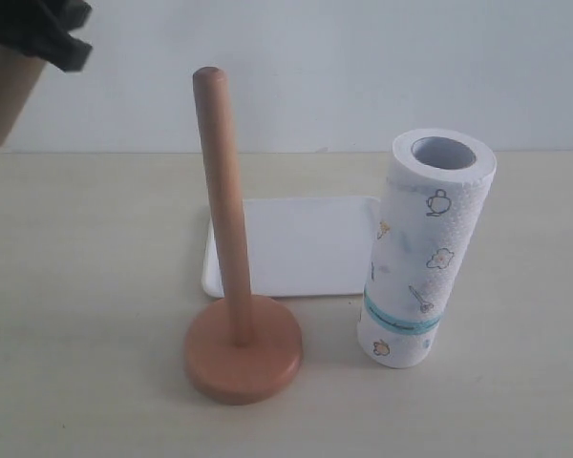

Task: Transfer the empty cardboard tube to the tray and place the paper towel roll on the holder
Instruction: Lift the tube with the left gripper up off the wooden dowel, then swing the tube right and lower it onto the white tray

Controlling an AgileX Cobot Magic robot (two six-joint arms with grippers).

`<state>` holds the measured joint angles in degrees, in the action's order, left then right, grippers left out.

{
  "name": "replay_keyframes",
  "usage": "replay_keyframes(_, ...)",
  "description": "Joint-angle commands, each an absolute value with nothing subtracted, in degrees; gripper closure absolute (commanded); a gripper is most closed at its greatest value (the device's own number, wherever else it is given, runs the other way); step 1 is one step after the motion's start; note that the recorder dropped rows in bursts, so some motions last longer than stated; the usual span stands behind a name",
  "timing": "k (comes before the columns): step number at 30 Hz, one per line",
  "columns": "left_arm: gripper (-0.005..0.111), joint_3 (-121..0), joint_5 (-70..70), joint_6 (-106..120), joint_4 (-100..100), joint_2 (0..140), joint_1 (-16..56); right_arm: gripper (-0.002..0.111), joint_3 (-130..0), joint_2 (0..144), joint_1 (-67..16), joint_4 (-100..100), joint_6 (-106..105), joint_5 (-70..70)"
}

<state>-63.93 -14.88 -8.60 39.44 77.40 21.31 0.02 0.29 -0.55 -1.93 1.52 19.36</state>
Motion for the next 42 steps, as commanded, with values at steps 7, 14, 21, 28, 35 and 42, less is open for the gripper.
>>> replay_keyframes(7, 0.103, -64.2, -10.0, 0.0, 33.9, 91.7, 15.5, 0.108, 0.0, 0.0, -0.6, -1.8, 1.3, 18.8)
replay_keyframes(14, 0.103, -64.2, -6.4, 2.7, 30.6, 95.8, 14.9, 0.108, 0.0, 0.0, -0.6, -1.8, 1.3, 18.8)
replay_keyframes(21, 0.103, -67.3, -5.8, 9.6, 30.6, 101.9, 18.4, 0.108, 0.0, 0.0, -0.6, -1.8, 1.3, 18.8)
replay_keyframes(28, 0.103, -74.3, -6.2, 9.8, 24.4, 105.6, 19.2, 0.108, 0.0, 0.0, -0.6, -1.8, 1.3, 18.8)
replay_keyframes(35, 0.103, -79.5, -9.7, 22.2, 23.6, 109.1, 23.8, 0.108, 0.0, 0.0, -0.6, -1.8, 1.3, 18.8)
replay_keyframes(42, 0.103, -81.8, -9.8, 25.8, 18.4, 113.5, 25.5, 0.108, 0.0, 0.0, -0.6, -1.8, 1.3, 18.8)
